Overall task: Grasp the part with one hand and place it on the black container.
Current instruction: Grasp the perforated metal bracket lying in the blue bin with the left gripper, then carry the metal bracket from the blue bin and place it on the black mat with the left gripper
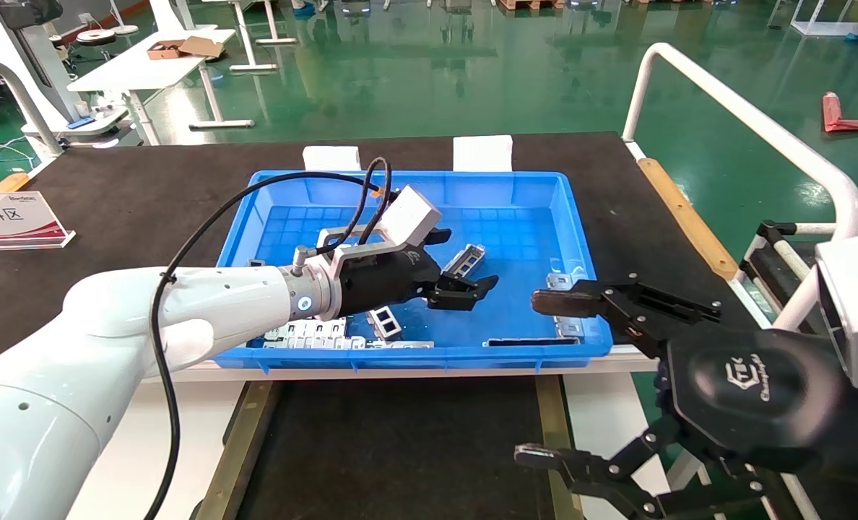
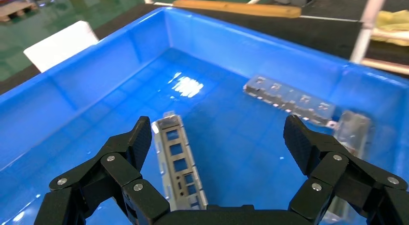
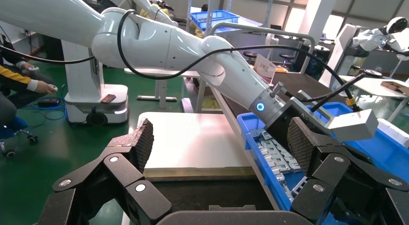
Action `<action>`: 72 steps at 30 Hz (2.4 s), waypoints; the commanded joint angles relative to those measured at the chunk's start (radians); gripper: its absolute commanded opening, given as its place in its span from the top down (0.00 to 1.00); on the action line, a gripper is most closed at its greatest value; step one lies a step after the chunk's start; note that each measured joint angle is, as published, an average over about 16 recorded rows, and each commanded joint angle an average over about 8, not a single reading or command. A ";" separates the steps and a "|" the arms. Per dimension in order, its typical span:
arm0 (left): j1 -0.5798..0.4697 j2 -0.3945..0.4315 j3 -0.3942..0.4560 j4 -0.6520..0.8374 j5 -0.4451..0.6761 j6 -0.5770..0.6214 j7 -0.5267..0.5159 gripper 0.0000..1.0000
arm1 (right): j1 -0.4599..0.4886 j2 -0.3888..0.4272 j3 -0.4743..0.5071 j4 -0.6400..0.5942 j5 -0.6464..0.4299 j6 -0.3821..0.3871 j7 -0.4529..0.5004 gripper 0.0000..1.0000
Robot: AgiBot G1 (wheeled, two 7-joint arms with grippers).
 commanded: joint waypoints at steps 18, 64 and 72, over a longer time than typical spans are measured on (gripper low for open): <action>0.033 0.012 0.199 0.014 -0.155 -0.193 -0.037 1.00 | 0.000 0.000 0.000 0.000 0.000 0.000 0.000 1.00; -0.018 -0.022 0.363 0.029 -0.537 -0.081 0.124 1.00 | 0.000 0.000 0.000 0.000 0.000 0.000 0.000 1.00; -0.023 -0.120 0.348 -0.033 -0.582 0.193 0.168 1.00 | 0.000 0.000 0.000 0.000 0.000 0.000 0.000 1.00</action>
